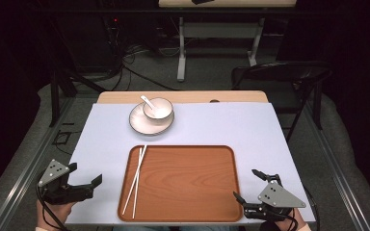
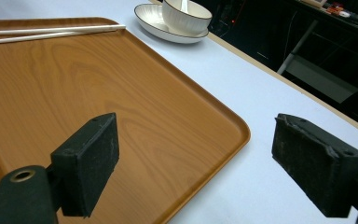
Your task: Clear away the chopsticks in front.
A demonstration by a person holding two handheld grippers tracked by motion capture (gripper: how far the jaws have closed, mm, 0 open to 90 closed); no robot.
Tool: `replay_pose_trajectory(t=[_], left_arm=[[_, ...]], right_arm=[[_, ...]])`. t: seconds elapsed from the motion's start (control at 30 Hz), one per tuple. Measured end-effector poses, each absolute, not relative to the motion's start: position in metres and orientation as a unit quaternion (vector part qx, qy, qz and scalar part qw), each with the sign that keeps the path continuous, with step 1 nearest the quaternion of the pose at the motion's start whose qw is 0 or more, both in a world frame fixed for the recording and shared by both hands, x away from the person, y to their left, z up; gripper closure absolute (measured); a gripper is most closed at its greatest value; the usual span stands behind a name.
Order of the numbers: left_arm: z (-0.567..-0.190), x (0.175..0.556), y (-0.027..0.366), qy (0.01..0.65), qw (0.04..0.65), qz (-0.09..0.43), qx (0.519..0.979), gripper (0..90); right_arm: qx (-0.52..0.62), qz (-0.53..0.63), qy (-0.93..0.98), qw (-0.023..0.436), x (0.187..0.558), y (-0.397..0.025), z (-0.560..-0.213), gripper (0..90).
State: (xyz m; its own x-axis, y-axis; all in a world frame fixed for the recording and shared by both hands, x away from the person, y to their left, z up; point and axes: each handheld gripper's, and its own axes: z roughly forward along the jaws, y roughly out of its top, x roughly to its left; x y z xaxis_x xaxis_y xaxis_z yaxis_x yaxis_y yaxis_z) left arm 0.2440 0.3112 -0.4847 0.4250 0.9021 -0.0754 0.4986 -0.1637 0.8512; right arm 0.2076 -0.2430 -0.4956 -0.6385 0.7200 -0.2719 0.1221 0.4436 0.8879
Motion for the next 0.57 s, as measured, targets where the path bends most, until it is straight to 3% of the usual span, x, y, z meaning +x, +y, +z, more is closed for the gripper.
replay_pose_trajectory(t=[0.57], left_arm=[[-0.501,0.237,0.321,0.489,0.439,0.215,0.722,0.0]], right_arm=[[0.268,0.452,0.785,0.329,0.208,-0.243,-0.496,14.2]])
